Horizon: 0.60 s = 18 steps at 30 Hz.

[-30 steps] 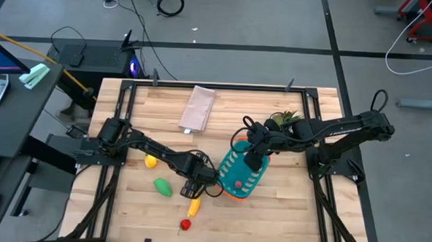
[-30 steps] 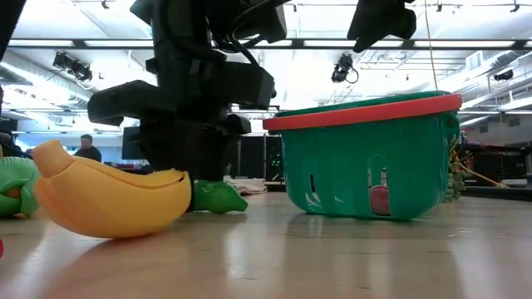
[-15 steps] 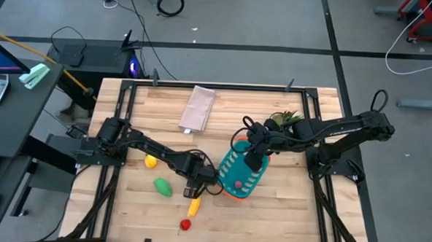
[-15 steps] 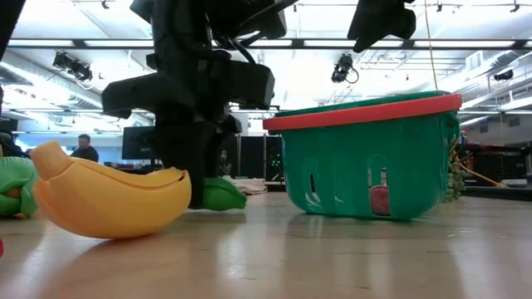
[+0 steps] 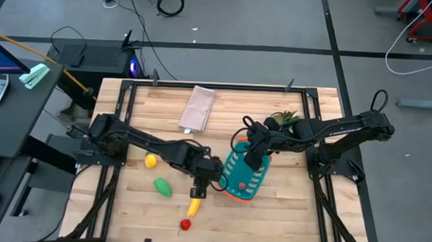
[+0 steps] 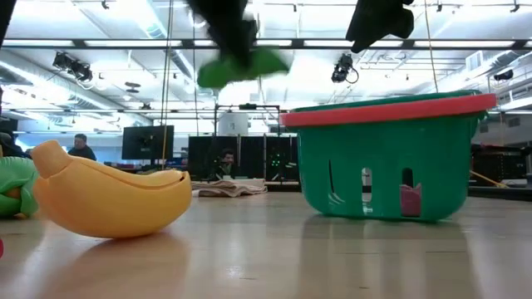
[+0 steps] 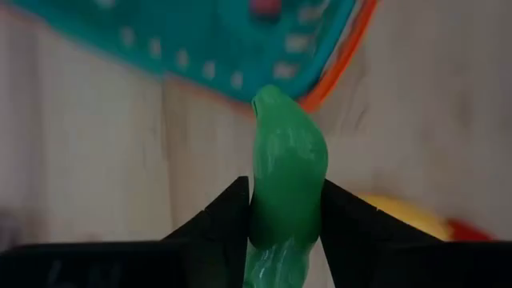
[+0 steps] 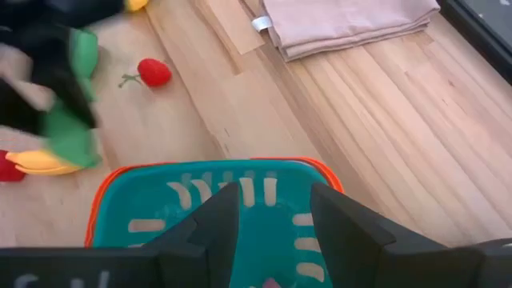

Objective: Pick and placing Produce into tupperware
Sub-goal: Put the green pea into the blue basket

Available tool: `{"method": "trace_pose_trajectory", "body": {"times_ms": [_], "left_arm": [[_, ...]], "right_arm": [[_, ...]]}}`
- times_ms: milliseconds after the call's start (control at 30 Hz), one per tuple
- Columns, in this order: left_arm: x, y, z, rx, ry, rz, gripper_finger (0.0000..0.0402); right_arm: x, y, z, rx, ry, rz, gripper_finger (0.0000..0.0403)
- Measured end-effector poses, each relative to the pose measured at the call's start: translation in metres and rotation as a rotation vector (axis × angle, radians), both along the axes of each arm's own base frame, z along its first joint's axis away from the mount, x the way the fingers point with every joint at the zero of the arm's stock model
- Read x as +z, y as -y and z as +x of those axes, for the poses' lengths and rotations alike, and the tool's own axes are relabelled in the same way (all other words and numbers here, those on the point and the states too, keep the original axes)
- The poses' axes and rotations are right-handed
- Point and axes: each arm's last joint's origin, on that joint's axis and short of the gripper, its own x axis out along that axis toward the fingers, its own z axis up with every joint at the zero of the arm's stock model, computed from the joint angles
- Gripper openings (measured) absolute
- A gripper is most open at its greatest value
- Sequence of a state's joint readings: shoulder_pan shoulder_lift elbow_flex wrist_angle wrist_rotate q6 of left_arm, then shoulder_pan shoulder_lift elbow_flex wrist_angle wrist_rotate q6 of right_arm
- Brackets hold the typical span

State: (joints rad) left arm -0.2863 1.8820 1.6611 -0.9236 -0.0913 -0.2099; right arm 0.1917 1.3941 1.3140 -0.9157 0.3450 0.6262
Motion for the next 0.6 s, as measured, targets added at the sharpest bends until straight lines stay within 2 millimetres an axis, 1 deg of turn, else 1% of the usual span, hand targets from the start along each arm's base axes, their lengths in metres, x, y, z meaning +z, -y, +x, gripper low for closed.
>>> {"method": "trace_pose_trajectory", "body": {"times_ms": [67,133,200,300,400,500,600], "left_arm": [[0.021,0.001,0.005,-0.038,0.073,0.005,0.0126],[0.036,0.002,0.011,-0.071,0.132,0.019,0.0126],[0.045,0.001,0.016,-0.086,0.179,0.054,0.0134],[0.051,-0.002,0.028,-0.098,0.274,0.092,0.0144],[0.042,-0.009,0.044,-0.072,0.318,0.092,0.0137],[0.019,-0.017,0.057,-0.050,0.271,0.105,0.0127],[0.000,-0.022,0.068,-0.019,0.244,0.099,0.0131]], "right_arm": [[0.000,0.000,0.000,-0.002,0.001,-0.002,0.0163],[0.000,0.000,0.000,-0.003,0.001,-0.003,0.0163],[0.000,0.000,0.000,-0.017,0.005,-0.013,0.0163],[0.000,0.002,0.000,-0.056,0.015,-0.043,0.0163],[0.001,0.004,-0.001,-0.095,0.020,-0.090,0.0163],[0.001,0.005,-0.002,-0.126,0.023,-0.140,0.0163],[0.001,0.007,-0.004,-0.157,0.009,-0.197,0.0163]]}}
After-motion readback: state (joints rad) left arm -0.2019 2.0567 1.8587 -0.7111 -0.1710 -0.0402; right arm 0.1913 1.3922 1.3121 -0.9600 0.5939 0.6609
